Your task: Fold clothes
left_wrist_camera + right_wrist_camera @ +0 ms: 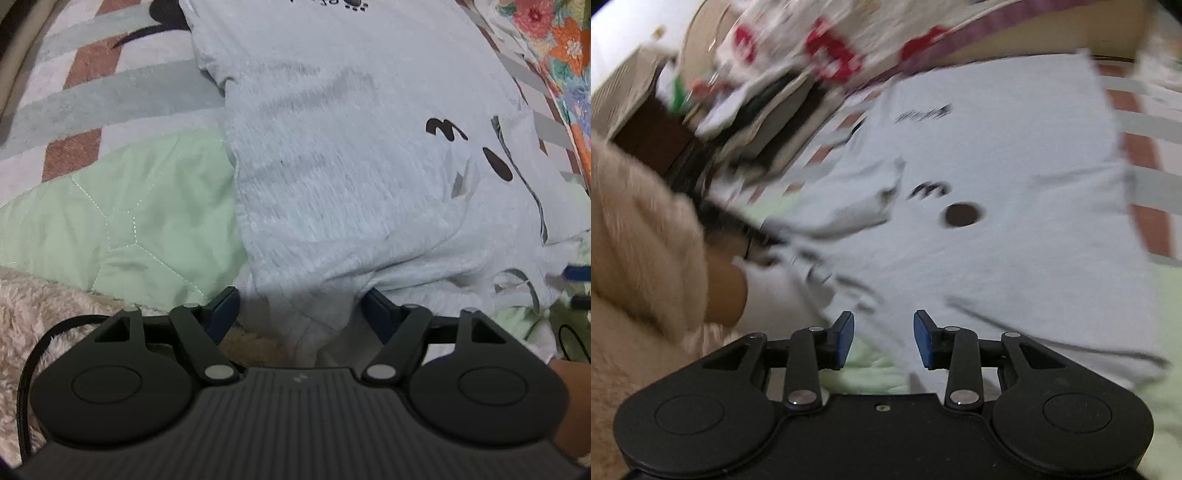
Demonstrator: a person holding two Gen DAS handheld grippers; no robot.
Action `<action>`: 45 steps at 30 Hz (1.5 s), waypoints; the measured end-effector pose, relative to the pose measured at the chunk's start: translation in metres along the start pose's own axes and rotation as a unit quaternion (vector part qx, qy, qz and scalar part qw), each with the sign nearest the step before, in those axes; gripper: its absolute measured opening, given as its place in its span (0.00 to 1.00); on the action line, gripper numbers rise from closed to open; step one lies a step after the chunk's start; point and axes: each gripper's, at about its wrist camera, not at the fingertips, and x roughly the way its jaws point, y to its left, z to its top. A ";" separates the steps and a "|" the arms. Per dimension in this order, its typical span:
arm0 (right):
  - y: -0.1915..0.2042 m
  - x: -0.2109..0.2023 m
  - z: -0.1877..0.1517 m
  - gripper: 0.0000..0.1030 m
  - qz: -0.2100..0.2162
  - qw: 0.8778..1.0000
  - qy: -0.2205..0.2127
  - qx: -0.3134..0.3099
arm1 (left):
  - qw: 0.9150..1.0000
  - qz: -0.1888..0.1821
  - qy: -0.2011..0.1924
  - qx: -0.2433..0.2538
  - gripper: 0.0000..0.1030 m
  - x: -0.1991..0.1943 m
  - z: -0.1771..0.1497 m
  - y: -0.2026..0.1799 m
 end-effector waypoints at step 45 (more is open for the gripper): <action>0.015 0.047 0.038 0.08 0.326 0.918 0.022 0.224 | 0.997 0.033 -0.039 0.065 0.41 -0.026 -0.014 -0.018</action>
